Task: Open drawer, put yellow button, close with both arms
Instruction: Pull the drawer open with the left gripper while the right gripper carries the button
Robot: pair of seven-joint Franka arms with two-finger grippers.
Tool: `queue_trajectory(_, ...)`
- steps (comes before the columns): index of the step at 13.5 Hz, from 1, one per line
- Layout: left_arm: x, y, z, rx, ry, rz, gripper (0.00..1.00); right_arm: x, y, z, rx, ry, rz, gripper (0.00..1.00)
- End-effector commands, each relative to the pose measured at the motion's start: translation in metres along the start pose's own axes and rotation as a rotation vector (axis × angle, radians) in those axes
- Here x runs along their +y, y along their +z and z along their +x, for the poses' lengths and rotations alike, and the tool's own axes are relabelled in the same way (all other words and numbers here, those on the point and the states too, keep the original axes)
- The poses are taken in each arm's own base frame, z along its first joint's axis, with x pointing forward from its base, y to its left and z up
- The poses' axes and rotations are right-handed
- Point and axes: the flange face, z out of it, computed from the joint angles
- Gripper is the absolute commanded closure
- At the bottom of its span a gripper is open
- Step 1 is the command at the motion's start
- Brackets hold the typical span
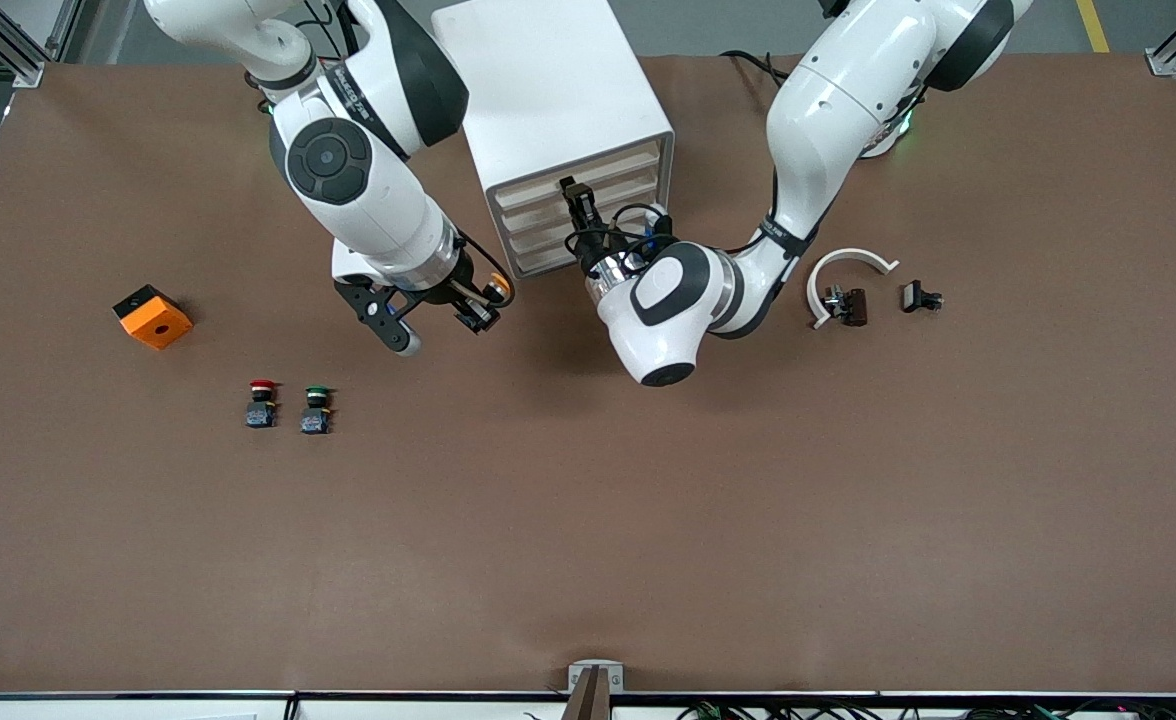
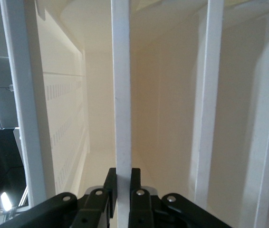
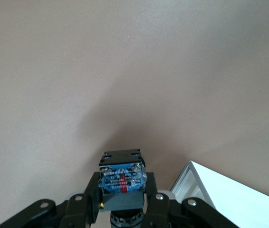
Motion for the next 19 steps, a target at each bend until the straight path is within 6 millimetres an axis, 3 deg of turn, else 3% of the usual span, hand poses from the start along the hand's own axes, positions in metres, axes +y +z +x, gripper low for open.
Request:
queue_trajectory(1, -0.001, -0.019, 0.005, -0.017, -0.027, -0.016, 1.0, -0.003, -0.004, -0.002, 0.011, 0.014, 0.005, 1.0)
queue_trajectory(2, 0.006, -0.042, 0.013, -0.054, -0.045, -0.034, 1.0, -0.004, -0.005, -0.003, 0.012, 0.014, 0.008, 1.0)
queue_trajectory(6, 0.004, -0.118, 0.026, -0.178, -0.014, -0.157, 1.0, -0.005, -0.005, -0.01, 0.012, 0.02, 0.009, 1.0)
queue_trajectory(9, 0.006, -0.157, 0.041, -0.252, -0.012, -0.19, 1.0, -0.009, -0.01, -0.02, 0.013, 0.038, 0.019, 1.0)
queue_trajectory(10, 0.007, -0.167, 0.047, -0.267, 0.0, -0.194, 0.9, -0.011, -0.01, -0.027, 0.012, 0.039, 0.021, 1.0)
queue_trajectory(11, 0.006, -0.173, 0.051, -0.274, 0.032, -0.2, 0.37, -0.013, -0.011, -0.034, 0.013, 0.05, 0.023, 1.0)
queue_trajectory(12, 0.003, -0.175, 0.053, -0.271, 0.045, -0.208, 0.0, -0.016, -0.016, -0.04, 0.012, 0.064, 0.033, 1.0)
queue_trajectory(15, -0.009, -0.198, 0.063, -0.28, 0.059, -0.231, 0.0, -0.024, -0.023, -0.081, 0.025, 0.088, 0.05, 1.0)
queue_trajectory(17, -0.007, -0.215, 0.075, -0.232, 0.097, -0.329, 0.0, -0.031, -0.016, -0.118, 0.056, 0.1, 0.045, 1.0)
queue_trajectory(19, -0.017, -0.233, 0.088, -0.152, 0.251, -0.445, 0.0, -0.035, -0.003, -0.145, 0.093, 0.119, 0.036, 1.0)
